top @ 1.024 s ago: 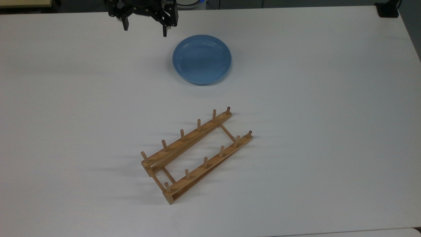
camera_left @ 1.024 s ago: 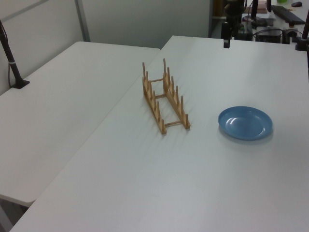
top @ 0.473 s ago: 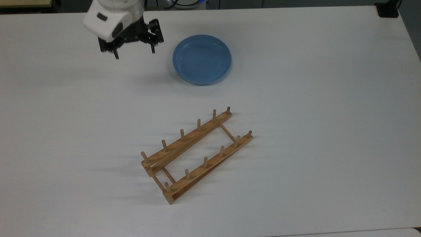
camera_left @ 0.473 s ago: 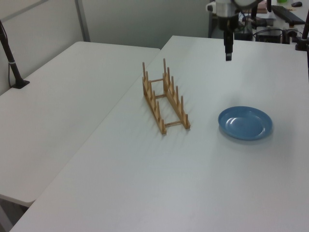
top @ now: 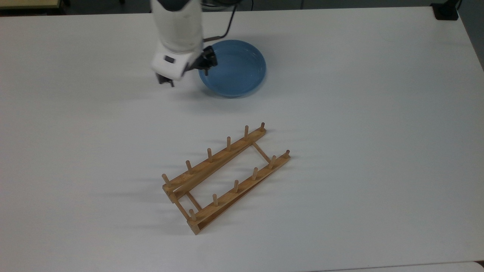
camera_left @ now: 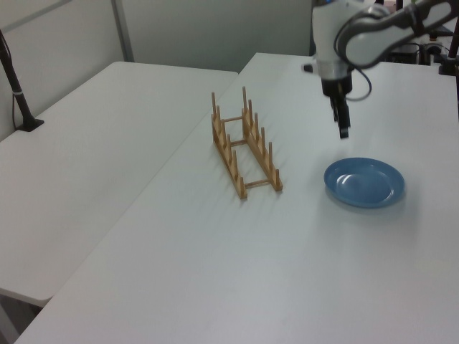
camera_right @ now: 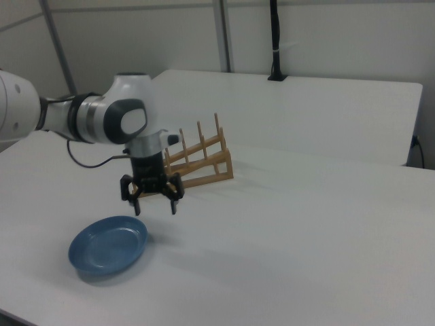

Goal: Place plate in plate rack
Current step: 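Lower the gripper onto the plate rim and close on it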

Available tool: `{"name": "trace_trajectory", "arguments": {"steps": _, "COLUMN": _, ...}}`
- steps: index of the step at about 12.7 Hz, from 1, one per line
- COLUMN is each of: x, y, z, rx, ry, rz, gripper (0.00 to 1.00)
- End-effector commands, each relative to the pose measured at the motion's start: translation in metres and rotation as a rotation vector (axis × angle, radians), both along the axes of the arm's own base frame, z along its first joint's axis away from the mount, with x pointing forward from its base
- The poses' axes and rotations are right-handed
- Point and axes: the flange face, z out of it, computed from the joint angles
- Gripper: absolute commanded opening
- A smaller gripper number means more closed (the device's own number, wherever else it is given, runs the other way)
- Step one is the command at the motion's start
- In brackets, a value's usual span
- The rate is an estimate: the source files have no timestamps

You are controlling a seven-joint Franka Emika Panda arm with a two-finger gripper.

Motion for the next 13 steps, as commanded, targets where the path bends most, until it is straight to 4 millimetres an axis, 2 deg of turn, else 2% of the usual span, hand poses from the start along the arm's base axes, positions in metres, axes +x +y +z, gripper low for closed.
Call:
{"name": "trace_trajectory", "arguments": {"steps": 1, "x": -0.02, "y": 0.032, "z": -0.025, "rx": -0.012, "ry": 0.001, "rz": 0.077, "gripper": 0.85}}
{"name": "trace_trajectory", "arguments": {"steps": 2, "x": -0.02, "y": 0.034, "z": -0.032, "rx": -0.018, "ry": 0.015, "rz": 0.086, "gripper": 0.69}}
{"name": "trace_trajectory", "arguments": {"steps": 3, "x": -0.021, "y": 0.041, "z": -0.042, "rx": -0.02, "ry": 0.033, "rz": 0.101, "gripper": 0.47}}
{"name": "trace_trajectory", "arguments": {"steps": 5, "x": -0.021, "y": 0.048, "z": -0.062, "rx": -0.038, "ry": 0.063, "rz": 0.125, "gripper": 0.26}}
{"name": "trace_trajectory", "arguments": {"steps": 9, "x": -0.019, "y": 0.044, "z": -0.065, "rx": -0.056, "ry": 0.063, "rz": 0.107, "gripper": 0.05}}
{"name": "trace_trajectory", "arguments": {"steps": 10, "x": -0.018, "y": 0.043, "z": -0.058, "rx": -0.058, "ry": 0.061, "rz": 0.102, "gripper": 0.0}}
{"name": "trace_trajectory", "arguments": {"steps": 13, "x": -0.011, "y": 0.041, "z": -0.023, "rx": -0.059, "ry": 0.052, "rz": 0.08, "gripper": 0.0}}
